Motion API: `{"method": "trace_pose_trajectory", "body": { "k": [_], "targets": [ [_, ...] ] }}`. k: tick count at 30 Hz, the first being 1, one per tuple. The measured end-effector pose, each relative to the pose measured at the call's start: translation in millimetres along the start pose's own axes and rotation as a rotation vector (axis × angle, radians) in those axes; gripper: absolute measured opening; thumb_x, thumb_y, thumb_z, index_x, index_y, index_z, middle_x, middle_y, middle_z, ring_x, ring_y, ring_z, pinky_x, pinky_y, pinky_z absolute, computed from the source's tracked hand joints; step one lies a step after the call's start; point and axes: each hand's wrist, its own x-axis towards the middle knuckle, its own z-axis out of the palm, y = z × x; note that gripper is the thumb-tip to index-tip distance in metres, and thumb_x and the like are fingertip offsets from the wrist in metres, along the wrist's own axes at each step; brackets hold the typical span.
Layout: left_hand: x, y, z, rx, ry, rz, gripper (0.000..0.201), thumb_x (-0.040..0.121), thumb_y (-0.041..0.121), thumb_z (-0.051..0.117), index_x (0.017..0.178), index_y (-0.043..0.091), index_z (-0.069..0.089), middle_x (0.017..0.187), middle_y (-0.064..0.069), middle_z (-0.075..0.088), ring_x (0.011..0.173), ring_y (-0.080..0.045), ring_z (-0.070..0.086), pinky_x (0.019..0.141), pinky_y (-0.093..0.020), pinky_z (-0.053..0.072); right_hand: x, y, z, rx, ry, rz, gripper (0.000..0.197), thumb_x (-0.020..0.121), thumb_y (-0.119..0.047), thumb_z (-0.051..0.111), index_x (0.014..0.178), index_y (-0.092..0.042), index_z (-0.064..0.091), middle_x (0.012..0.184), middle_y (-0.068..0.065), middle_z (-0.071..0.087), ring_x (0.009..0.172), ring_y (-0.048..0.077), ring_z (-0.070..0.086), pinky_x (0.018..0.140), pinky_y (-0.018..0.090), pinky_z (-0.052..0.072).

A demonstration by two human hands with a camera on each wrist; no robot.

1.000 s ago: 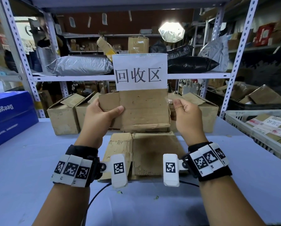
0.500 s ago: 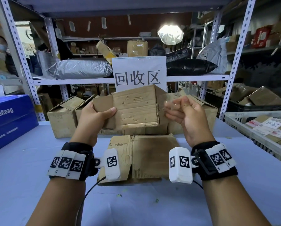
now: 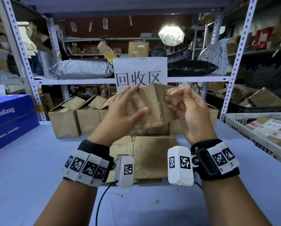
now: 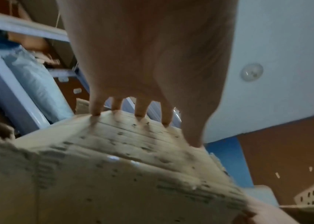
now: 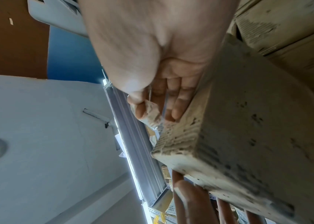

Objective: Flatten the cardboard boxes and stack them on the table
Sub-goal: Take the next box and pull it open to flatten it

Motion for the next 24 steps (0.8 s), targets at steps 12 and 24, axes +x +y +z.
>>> {"method": "trace_pose_trajectory", "body": {
  "k": [12,24],
  "targets": [
    [-11.5,19.4,7.0,-0.04,-0.168,0.091,0.118,0.066,0.05,0.088,0.155,0.056,0.011,0.153,0.028,0.025,0.14,0.022,0.014,0.108,-0.013,0.017,-7.3,-9.5,15.3,-0.161,-0.09,-0.042,0.031,0.105,-0.024,0.042,0.09,-0.017,0.067,0.098,0.002,0.076,0.1,0.028,0.072,0.081,0.035,0.06],
    [-10.6,8.9,-10.3,0.053,-0.212,0.045,0.104,0.056,0.056,0.086,0.141,0.064,0.027,0.138,0.044,0.033,0.14,0.005,0.031,0.117,-0.034,0.031,3.8,-5.0,-13.6,-0.595,0.04,-0.123,0.048,0.098,-0.026,0.062,0.145,-0.024,0.05,0.101,-0.021,0.071,0.093,0.009,0.069,0.089,0.034,0.058]
  ]
}}
